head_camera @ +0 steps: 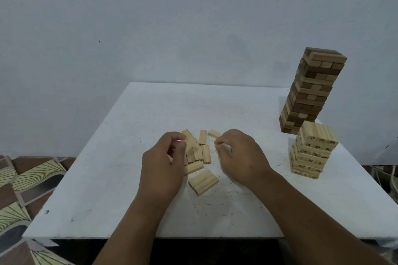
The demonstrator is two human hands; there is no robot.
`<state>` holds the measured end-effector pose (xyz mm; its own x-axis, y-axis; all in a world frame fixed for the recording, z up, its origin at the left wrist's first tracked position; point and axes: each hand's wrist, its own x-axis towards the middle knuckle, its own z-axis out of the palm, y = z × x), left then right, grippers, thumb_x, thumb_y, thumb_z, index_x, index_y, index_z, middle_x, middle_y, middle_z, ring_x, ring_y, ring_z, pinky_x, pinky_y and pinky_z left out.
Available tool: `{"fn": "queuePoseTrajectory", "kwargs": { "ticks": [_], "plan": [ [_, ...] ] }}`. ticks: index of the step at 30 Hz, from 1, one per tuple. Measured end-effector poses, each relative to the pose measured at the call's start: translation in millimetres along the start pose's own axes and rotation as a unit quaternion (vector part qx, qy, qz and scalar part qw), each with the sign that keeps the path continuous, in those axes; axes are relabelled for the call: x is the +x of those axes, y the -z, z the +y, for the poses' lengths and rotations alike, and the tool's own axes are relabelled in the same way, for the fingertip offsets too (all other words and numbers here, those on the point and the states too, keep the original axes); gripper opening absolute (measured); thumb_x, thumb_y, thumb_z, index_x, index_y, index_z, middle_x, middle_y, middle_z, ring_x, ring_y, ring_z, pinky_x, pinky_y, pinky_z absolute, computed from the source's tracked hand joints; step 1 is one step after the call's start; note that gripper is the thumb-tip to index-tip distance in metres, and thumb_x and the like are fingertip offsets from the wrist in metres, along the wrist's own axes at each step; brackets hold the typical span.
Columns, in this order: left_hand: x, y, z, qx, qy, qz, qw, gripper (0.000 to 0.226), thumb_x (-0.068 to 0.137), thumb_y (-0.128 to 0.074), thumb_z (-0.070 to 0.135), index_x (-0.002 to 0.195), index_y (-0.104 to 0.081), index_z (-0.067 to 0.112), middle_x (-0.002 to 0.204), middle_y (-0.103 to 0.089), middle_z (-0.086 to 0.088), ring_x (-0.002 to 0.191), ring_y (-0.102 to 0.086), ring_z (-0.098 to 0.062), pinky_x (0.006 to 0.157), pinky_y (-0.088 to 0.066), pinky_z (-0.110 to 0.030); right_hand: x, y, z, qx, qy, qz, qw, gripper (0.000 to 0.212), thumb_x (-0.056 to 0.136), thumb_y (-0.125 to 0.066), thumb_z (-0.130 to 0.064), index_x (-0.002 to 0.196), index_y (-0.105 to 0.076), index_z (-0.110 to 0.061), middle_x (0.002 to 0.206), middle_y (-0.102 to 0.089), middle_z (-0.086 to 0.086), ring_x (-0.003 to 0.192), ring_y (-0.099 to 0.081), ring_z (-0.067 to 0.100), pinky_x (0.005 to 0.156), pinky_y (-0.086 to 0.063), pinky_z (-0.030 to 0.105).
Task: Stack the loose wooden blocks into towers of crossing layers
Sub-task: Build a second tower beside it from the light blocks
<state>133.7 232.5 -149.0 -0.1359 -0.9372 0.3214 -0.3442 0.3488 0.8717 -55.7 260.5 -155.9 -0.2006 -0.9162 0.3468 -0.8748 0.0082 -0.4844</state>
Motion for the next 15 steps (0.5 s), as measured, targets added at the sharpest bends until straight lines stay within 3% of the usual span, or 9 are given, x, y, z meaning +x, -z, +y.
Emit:
{"fn": "queuePoseTrajectory", "kwargs": {
  "ticks": [5,11,15],
  "plan": [
    [-1,2,1,-0.021,0.01,0.0,1.0,0.024,0.096,-0.056,0.017,0.106,-0.059,0.039,0.081,-0.066,0.009,0.063,-0.064,-0.013,0.06,-0.058,-0.042,-3,-6,-11,-0.003,0.035,-0.054,0.998,0.017,0.091,-0.062,-0.038,0.1,-0.075,-0.03,0.1,-0.057,-0.014,0.098,-0.047,0.005,0.08,-0.043,0.023],
    [-6,0,10,0.007,-0.023,-0.055,0.998,0.028,0.093,-0.06,0.01,0.104,-0.063,0.036,0.086,-0.066,0.011,0.066,-0.064,-0.007,0.058,-0.047,-0.013,-12,12,1,-0.027,0.018,-0.051,0.998,0.016,0.089,-0.062,-0.022,0.088,-0.077,-0.017,0.096,-0.062,-0.009,0.091,-0.054,0.008,0.079,-0.048,0.024],
    [-13,-12,18,0.029,-0.038,-0.106,0.993,0.027,0.091,-0.065,0.013,0.104,-0.067,0.037,0.086,-0.067,0.015,0.074,-0.064,-0.001,0.064,-0.049,-0.01,-21,25,7,-0.064,-0.009,-0.077,0.995,0.02,0.085,-0.058,-0.022,0.079,-0.075,-0.013,0.087,-0.067,-0.004,0.082,-0.058,0.011,0.074,-0.055,0.033]
  ]
}}
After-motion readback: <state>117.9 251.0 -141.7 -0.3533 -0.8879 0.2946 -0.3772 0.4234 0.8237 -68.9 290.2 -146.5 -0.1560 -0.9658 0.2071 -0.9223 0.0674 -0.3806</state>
